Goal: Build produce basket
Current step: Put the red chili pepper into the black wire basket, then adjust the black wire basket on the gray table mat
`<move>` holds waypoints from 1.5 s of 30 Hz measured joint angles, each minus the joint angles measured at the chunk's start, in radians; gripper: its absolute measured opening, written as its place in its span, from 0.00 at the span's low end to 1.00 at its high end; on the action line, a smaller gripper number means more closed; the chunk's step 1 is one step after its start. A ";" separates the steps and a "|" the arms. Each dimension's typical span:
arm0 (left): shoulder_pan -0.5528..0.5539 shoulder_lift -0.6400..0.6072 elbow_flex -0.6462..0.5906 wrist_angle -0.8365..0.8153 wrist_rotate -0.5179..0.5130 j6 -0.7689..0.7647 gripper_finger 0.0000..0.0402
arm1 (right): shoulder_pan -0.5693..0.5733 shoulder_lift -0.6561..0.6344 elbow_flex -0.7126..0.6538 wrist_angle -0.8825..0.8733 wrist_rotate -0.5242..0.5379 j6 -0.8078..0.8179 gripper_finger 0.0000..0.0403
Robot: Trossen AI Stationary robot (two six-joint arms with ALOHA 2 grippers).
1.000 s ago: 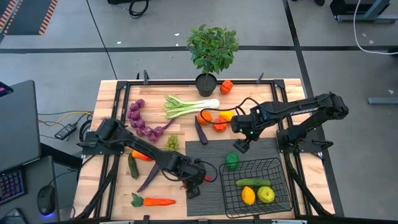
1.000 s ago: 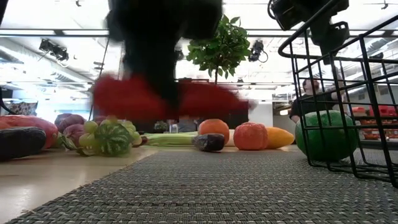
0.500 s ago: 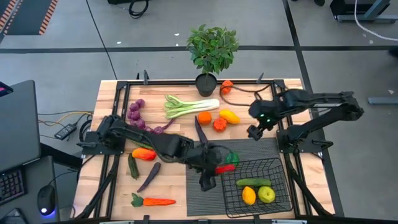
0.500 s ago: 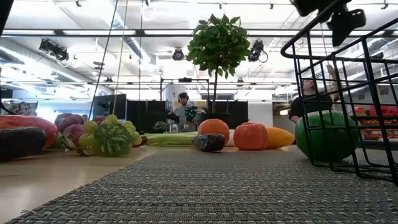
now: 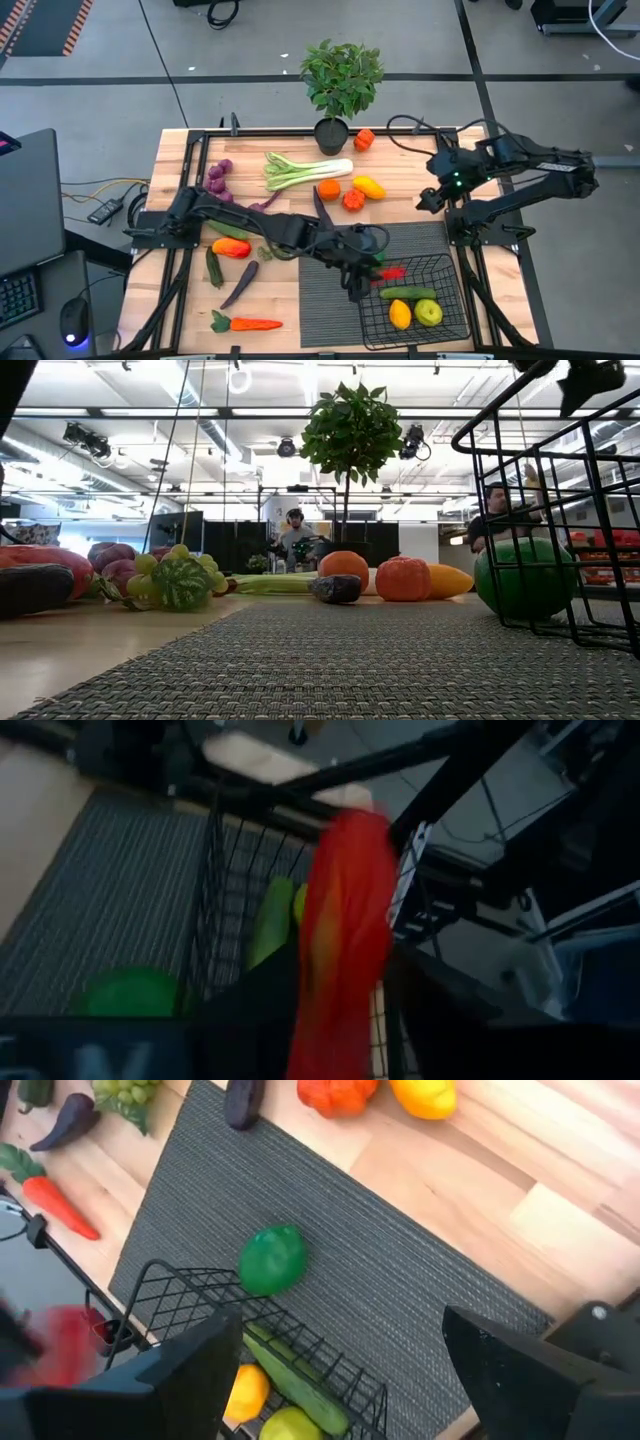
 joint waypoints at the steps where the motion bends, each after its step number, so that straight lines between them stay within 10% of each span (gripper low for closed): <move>1: 0.000 0.004 0.000 0.001 0.002 -0.005 0.49 | 0.002 -0.007 0.000 -0.002 0.005 0.004 0.86; 9: 0.011 0.013 0.000 -0.051 0.040 -0.054 0.64 | 0.054 0.017 -0.018 -0.007 -0.069 -0.019 0.86; 25: 0.029 -0.112 0.001 -0.335 0.074 -0.028 0.53 | 0.467 0.153 -0.186 0.229 -0.097 -0.228 0.86; 45: -0.012 -0.370 0.000 -0.471 -0.295 0.108 0.30 | 0.525 0.265 -0.272 0.339 -0.038 -0.199 0.86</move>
